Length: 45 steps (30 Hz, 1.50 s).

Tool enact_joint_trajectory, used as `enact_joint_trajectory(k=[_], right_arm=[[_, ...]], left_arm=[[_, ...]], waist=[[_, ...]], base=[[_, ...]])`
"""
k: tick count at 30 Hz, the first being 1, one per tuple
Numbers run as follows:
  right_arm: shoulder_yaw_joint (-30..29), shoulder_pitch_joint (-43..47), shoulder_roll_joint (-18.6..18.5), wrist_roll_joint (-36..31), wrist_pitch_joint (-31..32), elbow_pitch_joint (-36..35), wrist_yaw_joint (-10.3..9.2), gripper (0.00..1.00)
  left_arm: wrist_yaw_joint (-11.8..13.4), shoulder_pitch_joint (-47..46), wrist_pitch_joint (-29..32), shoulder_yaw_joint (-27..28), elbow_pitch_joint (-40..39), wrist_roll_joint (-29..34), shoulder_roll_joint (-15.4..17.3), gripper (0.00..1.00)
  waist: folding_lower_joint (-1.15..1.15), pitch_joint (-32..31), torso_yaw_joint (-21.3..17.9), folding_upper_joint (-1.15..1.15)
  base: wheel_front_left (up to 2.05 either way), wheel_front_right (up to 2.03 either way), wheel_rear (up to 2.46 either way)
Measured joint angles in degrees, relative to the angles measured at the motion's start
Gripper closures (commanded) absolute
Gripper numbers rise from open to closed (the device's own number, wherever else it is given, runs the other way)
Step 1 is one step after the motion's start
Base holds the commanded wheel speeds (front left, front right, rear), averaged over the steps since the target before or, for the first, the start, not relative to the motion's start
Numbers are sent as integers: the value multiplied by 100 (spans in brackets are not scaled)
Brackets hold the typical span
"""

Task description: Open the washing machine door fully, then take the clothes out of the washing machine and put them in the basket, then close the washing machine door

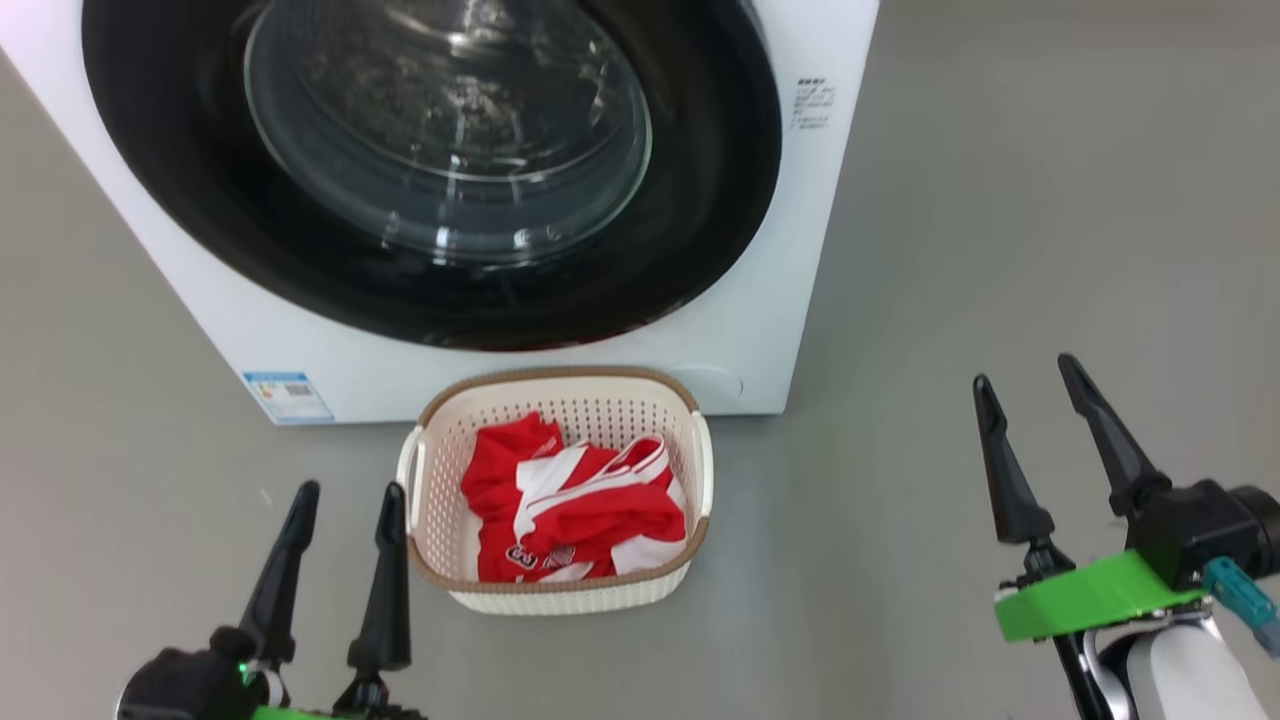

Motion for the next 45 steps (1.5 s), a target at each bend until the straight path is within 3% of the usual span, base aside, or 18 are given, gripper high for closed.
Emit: enact_joint_trajectory(k=[23,45], right_arm=[[-85,1124,58,110,0,-668,0,0],[-23,1314,77,110,0,-735,0,0]], left_arm=[[-24,630,0,344,-69,182,9,0],[-58,838,0,379,-126,245,13,0]], waist=[[0,-678,-279,0],[0,-783,-311,0]], base=[[0,0,0],[0,0,0]])
